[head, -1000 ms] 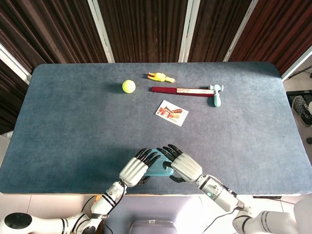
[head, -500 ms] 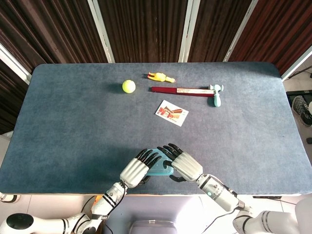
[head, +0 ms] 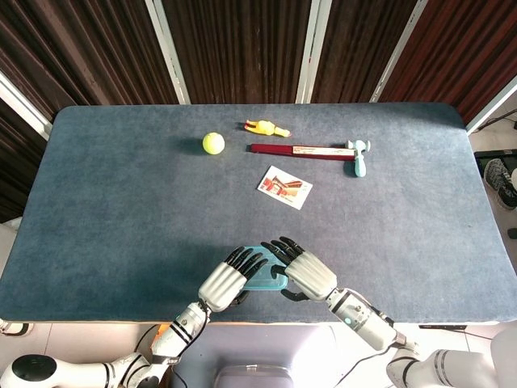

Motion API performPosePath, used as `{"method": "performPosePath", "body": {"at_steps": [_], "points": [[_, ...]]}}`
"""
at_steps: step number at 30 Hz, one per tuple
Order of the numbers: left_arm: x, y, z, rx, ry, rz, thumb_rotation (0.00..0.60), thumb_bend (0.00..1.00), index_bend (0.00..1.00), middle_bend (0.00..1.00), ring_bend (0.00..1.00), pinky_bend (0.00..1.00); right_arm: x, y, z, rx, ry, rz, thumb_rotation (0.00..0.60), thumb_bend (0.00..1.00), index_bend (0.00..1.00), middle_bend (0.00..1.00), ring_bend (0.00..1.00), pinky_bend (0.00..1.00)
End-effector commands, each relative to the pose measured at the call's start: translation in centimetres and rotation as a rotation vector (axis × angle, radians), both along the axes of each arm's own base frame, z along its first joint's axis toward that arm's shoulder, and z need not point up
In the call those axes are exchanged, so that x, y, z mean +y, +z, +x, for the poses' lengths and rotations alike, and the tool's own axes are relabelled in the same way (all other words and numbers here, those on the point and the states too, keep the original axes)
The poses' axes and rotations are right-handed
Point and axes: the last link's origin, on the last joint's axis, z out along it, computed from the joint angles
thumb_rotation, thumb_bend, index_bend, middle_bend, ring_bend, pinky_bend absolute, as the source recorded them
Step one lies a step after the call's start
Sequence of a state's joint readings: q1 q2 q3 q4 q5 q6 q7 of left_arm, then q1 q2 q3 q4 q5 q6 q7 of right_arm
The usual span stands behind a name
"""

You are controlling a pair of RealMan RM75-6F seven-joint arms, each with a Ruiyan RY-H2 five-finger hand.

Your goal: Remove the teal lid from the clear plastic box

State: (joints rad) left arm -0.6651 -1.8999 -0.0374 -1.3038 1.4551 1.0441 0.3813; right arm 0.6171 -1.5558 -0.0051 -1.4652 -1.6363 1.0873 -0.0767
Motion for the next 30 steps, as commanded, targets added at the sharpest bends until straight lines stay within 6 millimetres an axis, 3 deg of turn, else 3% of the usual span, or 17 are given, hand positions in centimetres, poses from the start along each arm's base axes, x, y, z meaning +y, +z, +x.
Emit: {"method": "performPosePath", "body": {"at_steps": [1,30], "points": [[-0.02,-0.03,0.00,0.000,0.000,-0.001,0.600,0.44,0.00,0.10,0.05,0.17,0.00,0.09,0.00,-0.003,-0.001,-0.001,0.600,0.47,0.59,0.03,0.00,0.00],[-0.38,-0.19,-0.23,0.009,-0.013,-0.004,0.600,0.44,0.00,0.10,0.05,0.17,-0.54,0.62,0.38,-0.016,-0.001,-0.029,0.600,0.49,0.59,0.03,0.00,0.00]]}}
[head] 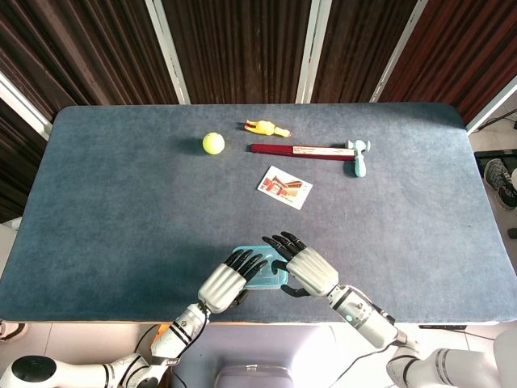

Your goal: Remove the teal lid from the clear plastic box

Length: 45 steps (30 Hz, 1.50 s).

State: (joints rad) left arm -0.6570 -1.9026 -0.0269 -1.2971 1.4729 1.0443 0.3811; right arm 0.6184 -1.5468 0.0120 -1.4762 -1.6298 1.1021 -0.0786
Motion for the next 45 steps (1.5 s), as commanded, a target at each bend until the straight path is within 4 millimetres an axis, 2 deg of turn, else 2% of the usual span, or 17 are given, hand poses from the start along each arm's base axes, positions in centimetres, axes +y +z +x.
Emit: {"method": "performPosePath", "body": {"at_steps": [1,30,40,45], "points": [[0.0,0.0,0.0,0.000,-0.001,0.001,0.600,0.44,0.00,0.10,0.05,0.17,-0.1,0.0,0.0,0.006,0.002,-0.005,0.600,0.49,0.59,0.03,0.00,0.00],[-0.1,0.0,-0.5,0.010,-0.004,-0.004,0.600,0.44,0.00,0.10,0.05,0.18,-1.2,0.2,0.2,0.003,0.089,-0.143,0.600,0.51,0.61,0.10,0.00,0.00],[-0.1,0.1,-0.5,0.008,-0.004,-0.002,0.600,0.44,0.00,0.10,0.05,0.18,-1.5,-1.1,0.3,0.008,0.095,-0.138,0.600,0.52,0.63,0.12,0.00,0.00],[0.0,0.3,-0.6,0.008,-0.002,0.002,0.600,0.44,0.00,0.10,0.05,0.18,-1.5,-1.6,0.6,-0.003,0.102,-0.133,0.600,0.56,0.68,0.14,0.00,0.00]]}}
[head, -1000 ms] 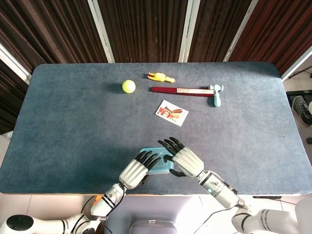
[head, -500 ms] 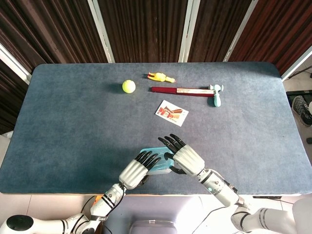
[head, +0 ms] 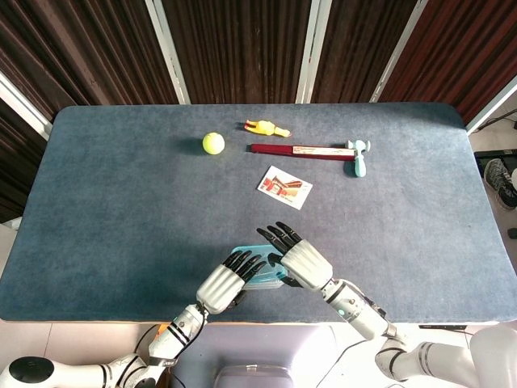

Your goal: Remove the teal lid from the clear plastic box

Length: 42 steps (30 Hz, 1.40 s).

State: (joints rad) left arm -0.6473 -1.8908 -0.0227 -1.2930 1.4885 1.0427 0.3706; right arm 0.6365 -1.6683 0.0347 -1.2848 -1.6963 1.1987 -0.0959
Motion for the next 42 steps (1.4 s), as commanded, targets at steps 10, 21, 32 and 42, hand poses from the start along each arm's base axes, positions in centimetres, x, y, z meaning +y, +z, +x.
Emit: {"method": "performPosePath", "body": {"at_steps": [10,21,32,42], "points": [[-0.1,0.1,0.2,-0.006,-0.006,0.004,0.600,0.44,0.00,0.10,0.05,0.18,0.1,-0.7,-0.1,0.010,-0.002,0.002,0.600,0.66,0.73,0.16,0.00,0.00],[-0.2,0.5,0.3,-0.018,-0.010,0.017,0.600,0.44,0.00,0.09,0.05,0.18,0.2,-1.0,-0.1,0.012,-0.004,-0.005,0.600,0.76,0.75,0.17,0.00,0.00],[0.0,1.4,0.8,-0.130,-0.019,0.047,0.600,0.36,0.00,0.00,0.00,0.09,0.3,-0.4,0.0,-0.004,0.007,-0.025,0.600,0.77,0.76,0.18,0.00,0.00],[0.7,3.2,0.8,-0.185,-0.037,0.111,0.600,0.35,0.00,0.00,0.00,0.05,0.0,1.0,0.6,-0.054,0.038,-0.091,0.600,0.77,0.76,0.19,0.00,0.02]]}}
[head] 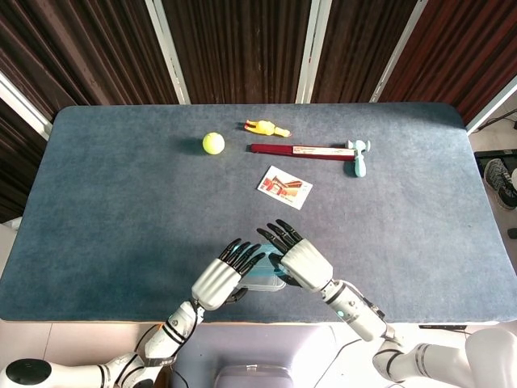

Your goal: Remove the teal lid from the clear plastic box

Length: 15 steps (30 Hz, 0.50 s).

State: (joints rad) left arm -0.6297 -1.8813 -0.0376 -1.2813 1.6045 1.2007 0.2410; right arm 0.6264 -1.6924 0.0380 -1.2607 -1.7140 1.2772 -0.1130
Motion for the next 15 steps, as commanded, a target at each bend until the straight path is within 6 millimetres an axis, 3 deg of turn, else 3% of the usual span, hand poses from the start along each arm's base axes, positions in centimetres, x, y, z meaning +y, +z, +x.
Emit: {"method": "performPosePath", "body": {"at_steps": [1,15], "points": [[0.3,1.0,-0.2,-0.012,0.002,0.031,0.600,0.35,0.00,0.00,0.00,0.05,-0.2,0.8,0.4,-0.020,0.017,-0.039,0.600,0.77,0.77,0.19,0.00,0.03],[1.8,6.2,-1.8,-0.042,0.054,0.150,0.600,0.35,0.00,0.00,0.00,0.05,-2.5,5.0,0.6,-0.004,0.034,-0.217,0.600,0.77,0.78,0.20,0.01,0.06]]}}
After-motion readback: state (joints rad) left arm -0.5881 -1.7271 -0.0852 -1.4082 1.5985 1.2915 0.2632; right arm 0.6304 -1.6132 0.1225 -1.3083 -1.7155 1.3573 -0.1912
